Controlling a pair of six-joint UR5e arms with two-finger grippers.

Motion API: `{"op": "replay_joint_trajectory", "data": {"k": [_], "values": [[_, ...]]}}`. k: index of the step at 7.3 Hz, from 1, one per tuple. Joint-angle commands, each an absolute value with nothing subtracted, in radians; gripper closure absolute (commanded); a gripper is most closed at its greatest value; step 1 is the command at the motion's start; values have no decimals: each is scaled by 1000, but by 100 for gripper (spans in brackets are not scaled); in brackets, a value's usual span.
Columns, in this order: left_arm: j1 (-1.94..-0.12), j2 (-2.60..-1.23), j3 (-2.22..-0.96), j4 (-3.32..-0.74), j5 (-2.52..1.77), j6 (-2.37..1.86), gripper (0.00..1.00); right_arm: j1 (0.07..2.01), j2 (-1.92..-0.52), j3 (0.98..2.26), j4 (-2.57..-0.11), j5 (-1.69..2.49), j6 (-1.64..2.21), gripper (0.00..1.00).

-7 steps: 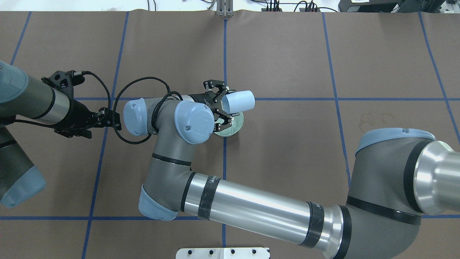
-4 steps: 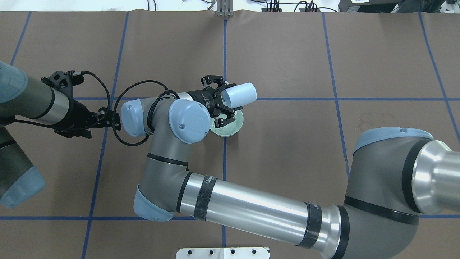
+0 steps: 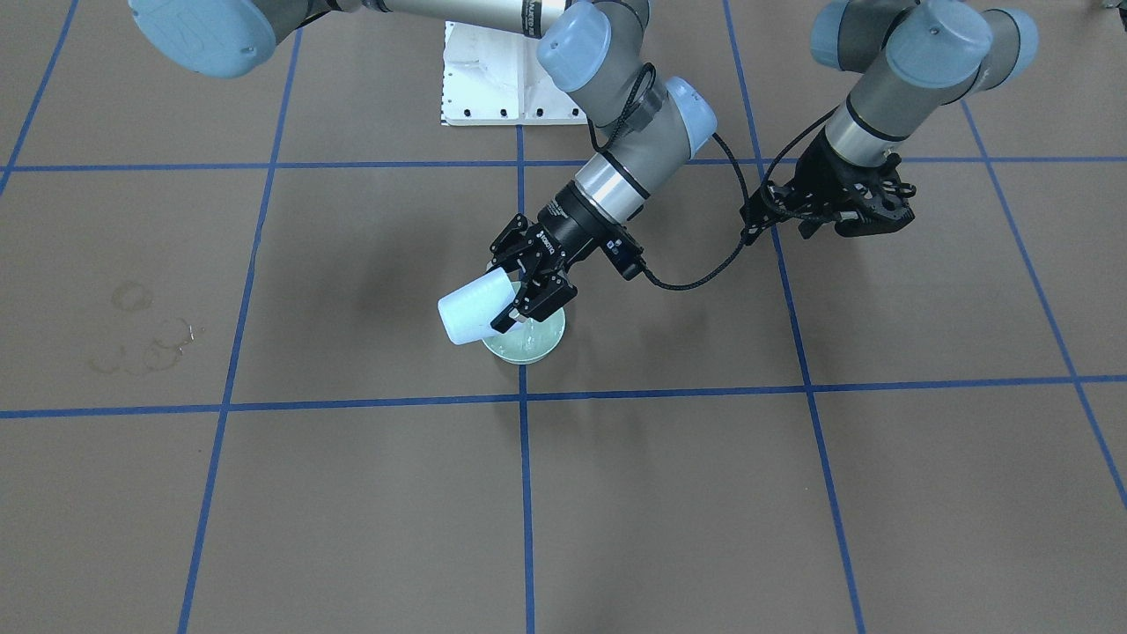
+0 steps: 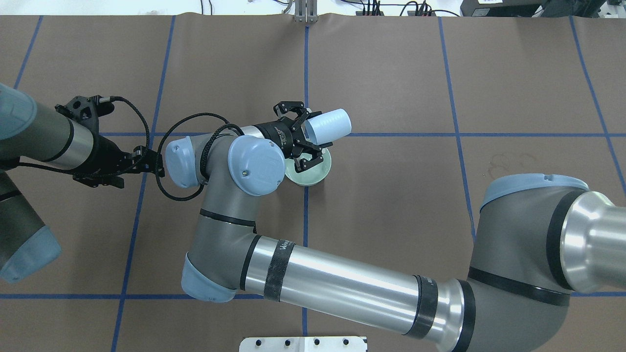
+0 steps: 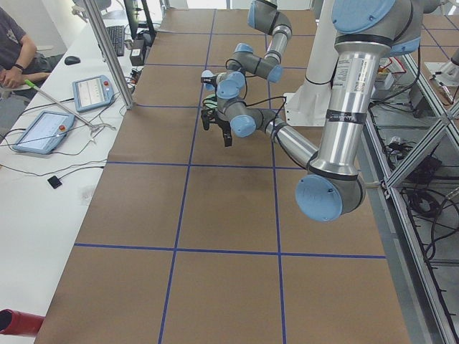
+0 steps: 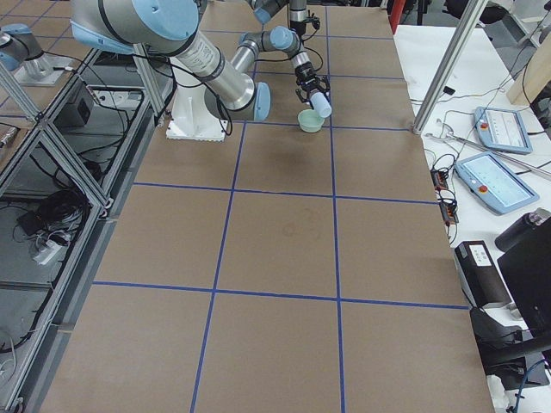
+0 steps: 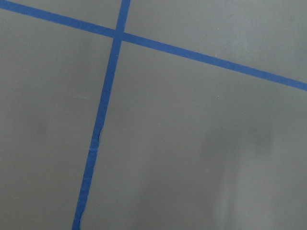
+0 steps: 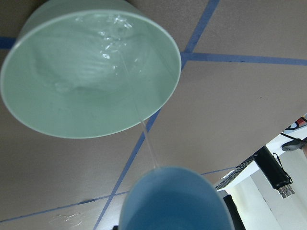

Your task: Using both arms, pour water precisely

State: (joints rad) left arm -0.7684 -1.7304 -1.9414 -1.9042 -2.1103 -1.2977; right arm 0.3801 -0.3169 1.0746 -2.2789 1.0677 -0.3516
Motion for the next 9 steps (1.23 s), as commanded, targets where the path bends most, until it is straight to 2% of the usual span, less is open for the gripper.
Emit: {"op": "replay_joint_trajectory", "data": {"k": [1,3,4,6,7,9], "values": [[-769,-1730,-1942,-1904,-2109,-1298,0,393,-353,1186,-2284,1080,-286,100],[-769,-1730,-1942,-1904,-2109,-1298,0,455,-480,1377,-2269,1258,-79,100],[-770,-1730,-1942,-1904,-2109,-1298,0,462,-564,1522,-2269,1276,36,100],[-776,-1730,-1942,-1904,-2109,-1298,0,582,-879,1850,-2005,1482,157,100],[-776,-1730,-1942,-1904,-2111,-1298,0,682,-1037,1958,-1859,1619,163,100],[-776,-1732,-1942,-1904,-2109,-1298,0,812,-1206,2092,-1816,1739,227,100]]}}
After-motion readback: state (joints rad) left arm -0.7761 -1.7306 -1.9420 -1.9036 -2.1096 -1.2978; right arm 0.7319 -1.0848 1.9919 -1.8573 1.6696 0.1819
